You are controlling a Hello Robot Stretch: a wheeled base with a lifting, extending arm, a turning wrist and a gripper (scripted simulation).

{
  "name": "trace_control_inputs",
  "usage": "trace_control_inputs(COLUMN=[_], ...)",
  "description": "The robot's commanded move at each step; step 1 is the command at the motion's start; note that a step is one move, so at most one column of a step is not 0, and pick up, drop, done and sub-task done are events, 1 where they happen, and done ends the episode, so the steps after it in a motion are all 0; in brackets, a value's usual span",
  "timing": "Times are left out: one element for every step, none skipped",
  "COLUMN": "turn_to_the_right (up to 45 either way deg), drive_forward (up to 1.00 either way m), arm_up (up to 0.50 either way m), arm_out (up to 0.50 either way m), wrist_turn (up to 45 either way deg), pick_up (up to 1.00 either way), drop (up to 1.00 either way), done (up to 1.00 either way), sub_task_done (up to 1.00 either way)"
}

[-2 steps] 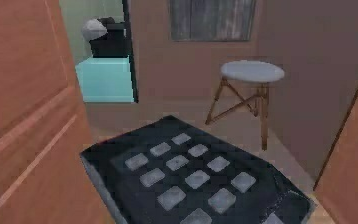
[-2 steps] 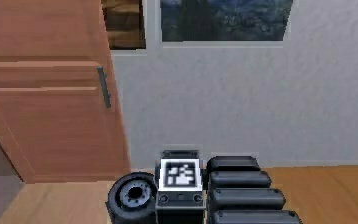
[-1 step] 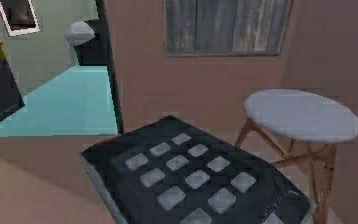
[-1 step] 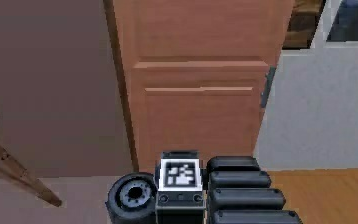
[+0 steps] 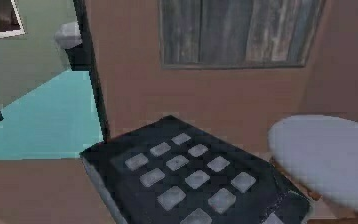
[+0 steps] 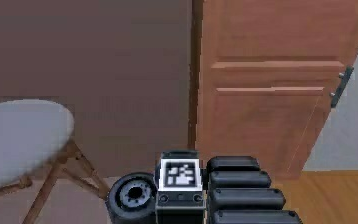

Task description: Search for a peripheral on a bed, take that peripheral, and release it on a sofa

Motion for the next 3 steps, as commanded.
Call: trace_control_inputs(turn_to_the_right=[-39.0, 0.0, -3.0], drive_forward=[0.0, 1.0, 0.0], arm_up=[0.0, 0.0, 0.0], arm_out=[0.0, 0.0, 0.0], wrist_turn=[0.0, 0.0, 0.0], pick_up=[0.0, 0.0, 0.0], drop=[0.0, 0.0, 0.0], done=[0.0, 0.0, 0.0], sub_task_done=[0.0, 0.0, 0.0])
